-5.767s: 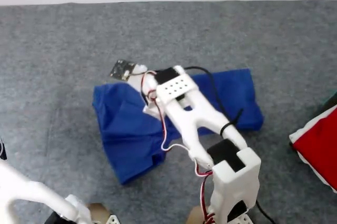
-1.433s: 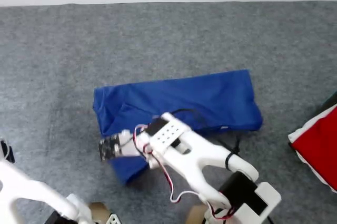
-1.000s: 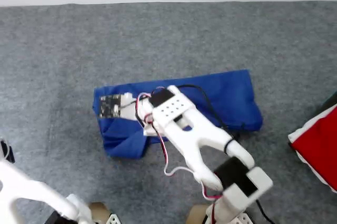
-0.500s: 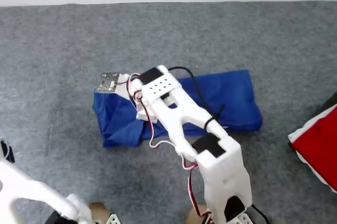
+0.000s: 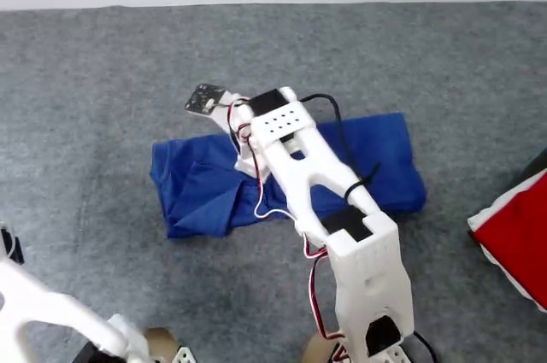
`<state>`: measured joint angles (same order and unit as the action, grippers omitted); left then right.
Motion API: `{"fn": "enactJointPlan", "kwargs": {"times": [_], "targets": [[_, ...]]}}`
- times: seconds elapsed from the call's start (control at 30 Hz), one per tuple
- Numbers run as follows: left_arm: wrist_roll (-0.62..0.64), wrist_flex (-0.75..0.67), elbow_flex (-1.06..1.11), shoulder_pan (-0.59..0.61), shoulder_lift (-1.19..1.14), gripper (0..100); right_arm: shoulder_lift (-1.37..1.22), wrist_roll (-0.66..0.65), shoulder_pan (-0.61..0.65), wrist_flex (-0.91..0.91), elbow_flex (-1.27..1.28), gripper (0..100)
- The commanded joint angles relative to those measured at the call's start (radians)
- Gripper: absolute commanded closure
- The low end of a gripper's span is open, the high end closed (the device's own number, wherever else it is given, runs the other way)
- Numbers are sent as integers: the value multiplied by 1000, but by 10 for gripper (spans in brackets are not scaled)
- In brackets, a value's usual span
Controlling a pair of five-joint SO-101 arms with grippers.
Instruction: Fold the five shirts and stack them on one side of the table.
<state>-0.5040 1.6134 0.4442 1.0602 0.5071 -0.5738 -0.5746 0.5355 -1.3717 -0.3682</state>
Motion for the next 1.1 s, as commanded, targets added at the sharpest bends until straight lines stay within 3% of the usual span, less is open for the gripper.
{"fn": "enactJointPlan", "kwargs": {"times": [0.0,0.13,0.3,0.43,0.87,1.07], "targets": [[3,-11,-5,0,29,914,28,6,-16,-19,-54,808],[3,-11,-5,0,29,914,76,-18,30,-134,-72,819],[3,-11,-5,0,29,914,127,-83,108,-285,-72,946],[5,-9,-5,0,29,914,139,-100,162,-383,-71,952],[3,-9,-8,-2,29,914,255,-98,108,-412,-101,947],[5,-9,-8,-6,29,914,401,-100,203,-424,9,952]]}}
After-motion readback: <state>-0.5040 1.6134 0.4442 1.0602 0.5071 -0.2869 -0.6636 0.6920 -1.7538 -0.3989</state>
